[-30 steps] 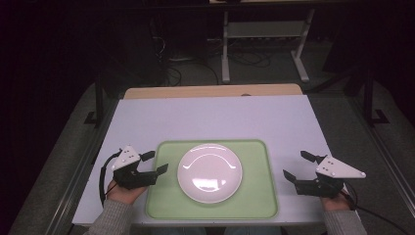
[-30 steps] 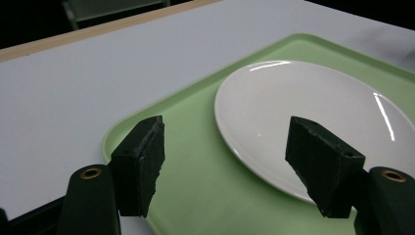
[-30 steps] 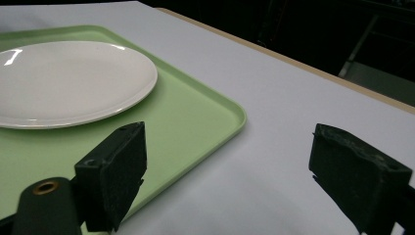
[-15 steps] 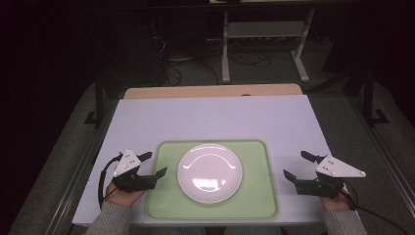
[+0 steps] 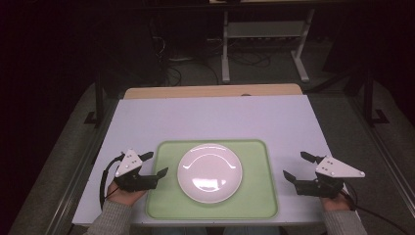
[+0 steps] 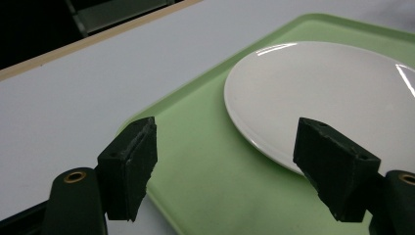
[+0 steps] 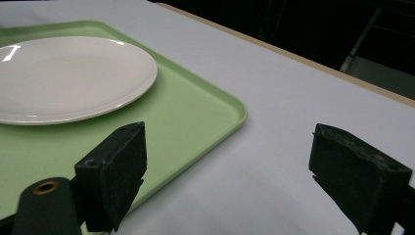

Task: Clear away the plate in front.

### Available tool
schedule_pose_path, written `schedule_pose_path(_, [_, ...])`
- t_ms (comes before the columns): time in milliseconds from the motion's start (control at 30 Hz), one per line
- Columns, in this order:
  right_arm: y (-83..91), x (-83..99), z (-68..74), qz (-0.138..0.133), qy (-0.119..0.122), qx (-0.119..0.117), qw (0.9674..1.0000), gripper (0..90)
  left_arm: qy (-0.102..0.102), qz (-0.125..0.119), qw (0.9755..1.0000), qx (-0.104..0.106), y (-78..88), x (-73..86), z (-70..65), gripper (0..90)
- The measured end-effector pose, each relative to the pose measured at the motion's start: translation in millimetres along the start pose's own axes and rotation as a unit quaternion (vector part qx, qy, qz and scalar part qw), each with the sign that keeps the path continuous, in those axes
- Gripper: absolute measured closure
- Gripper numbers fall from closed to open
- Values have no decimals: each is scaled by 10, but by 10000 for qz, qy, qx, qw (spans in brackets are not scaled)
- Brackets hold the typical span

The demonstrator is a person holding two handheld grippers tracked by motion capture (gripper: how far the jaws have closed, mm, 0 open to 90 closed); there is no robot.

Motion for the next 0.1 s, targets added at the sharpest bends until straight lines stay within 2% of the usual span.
schedule_pose_path(100, [-1,-1,-1,-3,5,0,10000,132,6,-4,10000,1,4,-1,4,241])
Point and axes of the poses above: each handheld gripper's, and its own axes: y roughly backward along the jaws, x roughly out of its underside, z roughly to its left, the point moved 9 cm from there along -y, roughly forward along the jaws, and after that the axes turned 4 degrees about -x, right-handed, at the moved point
